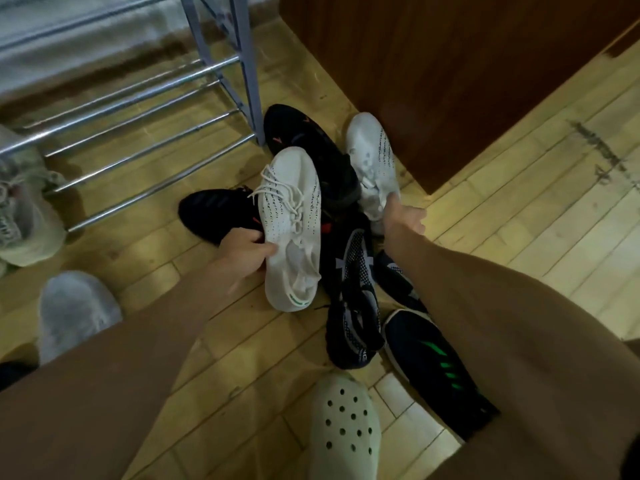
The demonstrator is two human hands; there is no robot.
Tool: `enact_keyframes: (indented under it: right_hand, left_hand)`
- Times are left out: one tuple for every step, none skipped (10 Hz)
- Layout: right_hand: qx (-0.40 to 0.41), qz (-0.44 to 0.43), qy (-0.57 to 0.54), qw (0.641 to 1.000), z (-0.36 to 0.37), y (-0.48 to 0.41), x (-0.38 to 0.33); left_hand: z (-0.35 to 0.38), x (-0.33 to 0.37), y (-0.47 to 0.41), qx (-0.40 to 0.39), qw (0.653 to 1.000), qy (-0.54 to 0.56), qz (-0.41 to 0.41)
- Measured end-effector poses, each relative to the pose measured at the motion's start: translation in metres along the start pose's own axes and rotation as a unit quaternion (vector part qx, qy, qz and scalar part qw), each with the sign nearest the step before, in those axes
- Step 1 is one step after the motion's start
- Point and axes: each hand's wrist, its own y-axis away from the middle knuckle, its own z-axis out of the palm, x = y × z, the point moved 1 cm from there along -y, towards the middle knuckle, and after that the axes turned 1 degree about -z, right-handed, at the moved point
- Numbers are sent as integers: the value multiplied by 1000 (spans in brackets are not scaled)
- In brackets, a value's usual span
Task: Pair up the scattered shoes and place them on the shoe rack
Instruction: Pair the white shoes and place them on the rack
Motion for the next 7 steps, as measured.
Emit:
enact_keyframes:
  right_hand:
    - [-9,12,-50,999,-4,9,5]
    - [-25,27,-84,996,-11,16,5]
    - [-66,9,-162,985,-21,19,5]
    - [-77,-33,-115,990,-33,30,-4]
    - [-71,-115,112,984,-53,66,-23]
    - [-37,-112,95,988,-63,80,-28]
    - [18,-167,177,970,-74,122,-31]
  left_hand:
    - [-7,-1,7,1,1000,11,7]
    - [-17,-4,20,10,999,43,4]
    - [-31,-10,33,34,998,54,-5]
    - [-48,-15,49,59,996,58,-15]
    - [-68,-23,67,82,994,64,-21]
    - [-88,-35,87,106,992,65,-32]
    - [-105,-45,108,119,989,79,-36]
